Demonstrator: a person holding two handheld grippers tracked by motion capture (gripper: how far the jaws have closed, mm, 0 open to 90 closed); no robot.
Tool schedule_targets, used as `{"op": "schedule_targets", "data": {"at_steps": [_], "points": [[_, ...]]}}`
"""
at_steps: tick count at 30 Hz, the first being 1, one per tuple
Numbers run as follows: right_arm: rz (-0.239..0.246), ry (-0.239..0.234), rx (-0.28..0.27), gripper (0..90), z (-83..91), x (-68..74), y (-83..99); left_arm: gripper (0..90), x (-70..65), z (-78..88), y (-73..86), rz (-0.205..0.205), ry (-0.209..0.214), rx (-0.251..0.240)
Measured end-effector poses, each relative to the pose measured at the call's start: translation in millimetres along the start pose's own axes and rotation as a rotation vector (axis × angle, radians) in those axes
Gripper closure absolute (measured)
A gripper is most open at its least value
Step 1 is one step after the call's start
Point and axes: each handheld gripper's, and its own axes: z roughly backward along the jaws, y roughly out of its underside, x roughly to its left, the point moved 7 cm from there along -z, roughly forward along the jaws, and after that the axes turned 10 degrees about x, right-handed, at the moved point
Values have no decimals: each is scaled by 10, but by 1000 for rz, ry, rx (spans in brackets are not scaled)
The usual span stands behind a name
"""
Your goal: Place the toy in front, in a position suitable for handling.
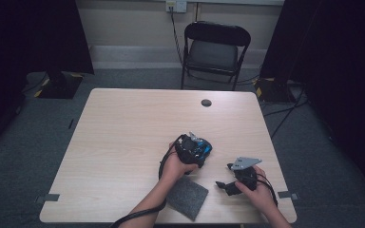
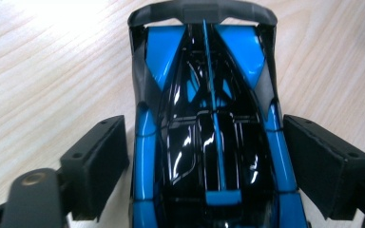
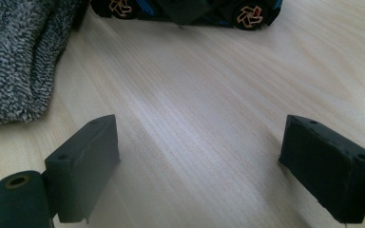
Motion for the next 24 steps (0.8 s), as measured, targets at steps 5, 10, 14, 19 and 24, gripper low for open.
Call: {"op": "schedule_targets", "data": {"at_steps": [5, 10, 14, 19, 24], "points": [[0, 0, 0, 116, 0, 0, 0, 168, 4, 1, 3, -4, -14, 15], [0, 0, 0, 116, 0, 0, 0, 253, -30, 9, -28, -8, -3, 32], [1, 0, 0, 116, 0, 0, 0, 258, -31, 15, -52, -11, -20, 72], [1, 0, 0, 116, 0, 0, 0, 260, -22, 27, -52, -11, 1, 91], [0, -1, 0, 116, 0, 1, 0, 276, -4, 84, -61, 0, 22, 72]]}}
